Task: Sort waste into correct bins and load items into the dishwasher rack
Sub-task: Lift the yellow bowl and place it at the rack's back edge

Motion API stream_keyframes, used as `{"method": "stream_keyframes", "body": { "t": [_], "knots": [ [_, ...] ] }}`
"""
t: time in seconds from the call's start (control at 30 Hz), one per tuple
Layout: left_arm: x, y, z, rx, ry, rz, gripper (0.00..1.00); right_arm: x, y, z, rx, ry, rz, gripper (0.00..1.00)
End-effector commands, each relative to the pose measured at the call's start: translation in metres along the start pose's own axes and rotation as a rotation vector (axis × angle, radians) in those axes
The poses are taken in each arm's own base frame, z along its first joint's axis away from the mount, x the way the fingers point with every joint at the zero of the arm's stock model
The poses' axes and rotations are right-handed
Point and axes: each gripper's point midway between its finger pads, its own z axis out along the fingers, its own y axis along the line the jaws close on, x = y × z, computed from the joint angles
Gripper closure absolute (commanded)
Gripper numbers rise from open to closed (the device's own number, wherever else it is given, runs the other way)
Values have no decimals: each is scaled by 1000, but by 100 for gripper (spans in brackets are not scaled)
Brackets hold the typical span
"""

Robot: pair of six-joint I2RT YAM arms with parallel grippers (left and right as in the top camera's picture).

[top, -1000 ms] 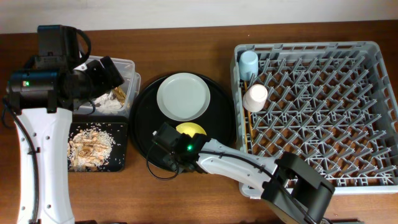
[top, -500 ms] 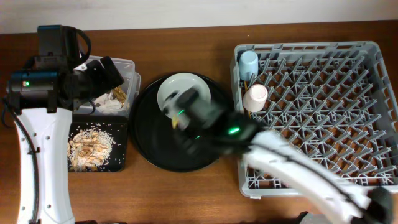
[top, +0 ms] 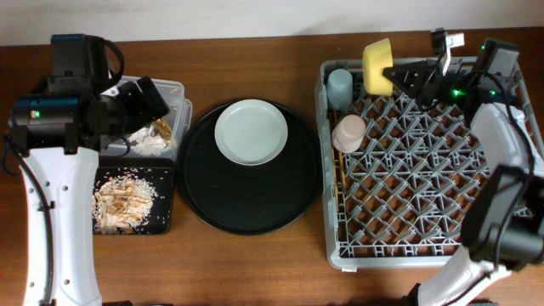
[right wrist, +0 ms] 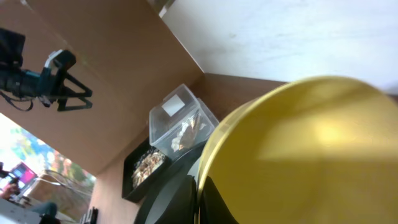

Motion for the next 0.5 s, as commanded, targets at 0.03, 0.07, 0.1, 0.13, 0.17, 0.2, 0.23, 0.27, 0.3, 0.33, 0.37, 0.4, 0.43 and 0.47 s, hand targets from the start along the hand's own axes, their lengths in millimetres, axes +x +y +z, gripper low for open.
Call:
{"method": "stream_keyframes", "body": {
  "t": [0.03,0.07,0.1,0.13,0.17,0.2,0.23,0.27,0.3,0.33,0.37,0.4,0.43,0.47],
  "knots": [
    [-1,-1,-4,9,-10,15,1,16,-43,-10,-47,-20,104,96],
    [-1,-1,-4,9,-11,15,1,23,-55,-15,-38,-27,125,96],
    [-1,-1,-4,9,-11,15,1,27,-62,-19,-31,-32,143,96],
    [-1,-1,-4,9,-11,15,1,30,-68,-23,-22,-39,158,96],
    [-1,-1,-4,9,-11,15,1,34,-75,-30,-11,-49,175,96],
    [-1,-1,-4,9,-11,15,1,37,-83,-42,8,-66,198,96],
    [-1,-1,-4,9,-11,15,1,39,-88,-49,25,-78,218,96],
    [-1,-1,-4,9,-11,15,1,41,-93,-58,49,-91,246,91],
    [-1,-1,-4,9,-11,14,1,42,-96,-65,65,-102,268,53],
    [-1,-1,-4,9,-11,15,1,41,-97,-73,71,-113,274,40],
    [-1,-1,-4,9,-11,15,1,40,-98,-82,79,-128,294,34],
    [-1,-1,-4,9,-11,15,1,39,-100,-90,89,-140,322,24],
    [-1,-1,-4,9,-11,15,1,36,-101,-98,93,-154,338,18],
    [-1,-1,-4,9,-11,15,1,31,-102,-111,103,-175,371,1]
  ]
}}
